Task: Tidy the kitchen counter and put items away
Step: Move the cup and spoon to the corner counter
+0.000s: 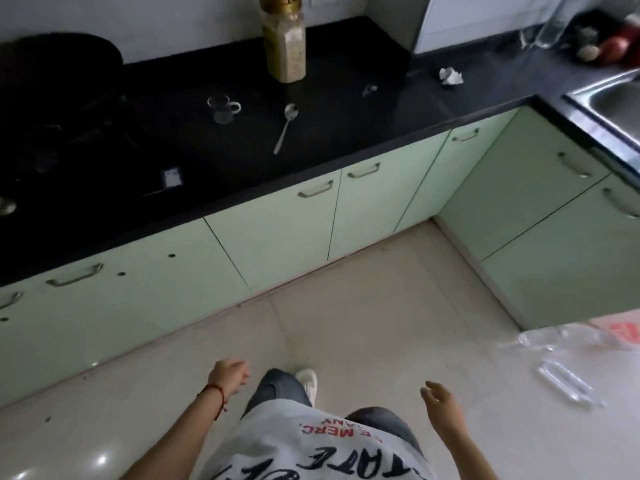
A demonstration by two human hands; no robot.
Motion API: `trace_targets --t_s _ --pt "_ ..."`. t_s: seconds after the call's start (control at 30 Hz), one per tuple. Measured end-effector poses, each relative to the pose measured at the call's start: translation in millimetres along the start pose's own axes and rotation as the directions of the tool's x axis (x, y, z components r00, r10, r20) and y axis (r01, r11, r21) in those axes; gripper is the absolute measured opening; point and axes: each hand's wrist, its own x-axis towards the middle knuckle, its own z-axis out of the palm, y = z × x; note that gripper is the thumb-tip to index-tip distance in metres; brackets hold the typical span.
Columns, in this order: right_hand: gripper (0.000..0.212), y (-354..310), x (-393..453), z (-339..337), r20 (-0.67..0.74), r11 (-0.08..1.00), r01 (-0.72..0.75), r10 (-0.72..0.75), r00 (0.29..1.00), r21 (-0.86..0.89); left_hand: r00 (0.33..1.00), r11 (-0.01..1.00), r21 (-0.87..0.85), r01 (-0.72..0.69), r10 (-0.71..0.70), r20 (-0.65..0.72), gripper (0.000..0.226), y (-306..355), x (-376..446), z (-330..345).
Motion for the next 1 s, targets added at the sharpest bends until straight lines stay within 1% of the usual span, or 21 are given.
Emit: trace_targets --t_s 0.13,0.27,0.33,0.4,0.47,0.53,0.6,0.67,0.77,0.83,0.9,1.0 --pt "0.035 -42 28 -4 -0.004 1.0 -0.025 0.025 1.0 0.018 0.995 0.993 0.061 -0.1 0.099 0.025 0.016 91 42 5" --pt "0.035 -85 69 -12 0.028 0.999 -0.032 0.032 0.999 0.0 0.985 0.985 0.047 -0.168 0.166 0.045 0.018 158 73 18" --pt "0.035 -110 101 -17 0.061 0.999 -0.028 0.029 0.998 -0.015 0.988 0.988 0.014 -0.153 0.152 0.033 0.015 177 89 25" --pt "0.034 -141 137 -25 0.085 0.999 0.009 -0.005 0.996 -0.051 0.993 0.993 -0.039 -0.115 0.114 -0.007 0.011 189 104 30" --pt "0.035 -183 169 -35 0.121 0.989 0.076 -0.061 0.991 -0.126 0.997 0.994 -0.095 -0.062 0.056 -0.059 0.014 194 114 33" --pt "0.035 -230 195 -45 0.175 0.965 0.177 -0.143 0.974 -0.196 0.995 0.988 -0.155 -0.006 -0.011 -0.104 0.02 197 118 35" --pt "0.034 -280 214 -53 0.222 0.926 0.296 -0.245 0.944 -0.236 0.988 0.976 -0.216 0.041 -0.071 -0.135 0.021 202 117 38" --pt "0.033 -335 227 -57 0.259 0.875 0.41 -0.347 0.901 -0.255 0.979 0.956 -0.29 0.053 -0.106 -0.171 0.02 210 117 41" --pt "0.027 -409 228 -56 0.314 0.777 0.575 -0.496 0.81 -0.257 0.969 0.921 -0.388 0.037 -0.127 -0.209 0.017 226 114 42" --pt "0.022 -447 220 -52 0.329 0.743 0.647 -0.576 0.748 -0.171 0.965 0.9 -0.435 0.027 -0.137 -0.223 0.012 233 111 42" --pt "0.019 -477 211 -44 0.35 0.731 0.68 -0.621 0.701 -0.065 0.964 0.885 -0.466 0.012 -0.134 -0.228 0.014 236 111 40" --pt "0.019 -522 207 -24 0.316 0.689 0.725 -0.688 0.653 0.0 0.964 0.872 -0.488 0.017 -0.144 -0.224 0.015 238 116 30"
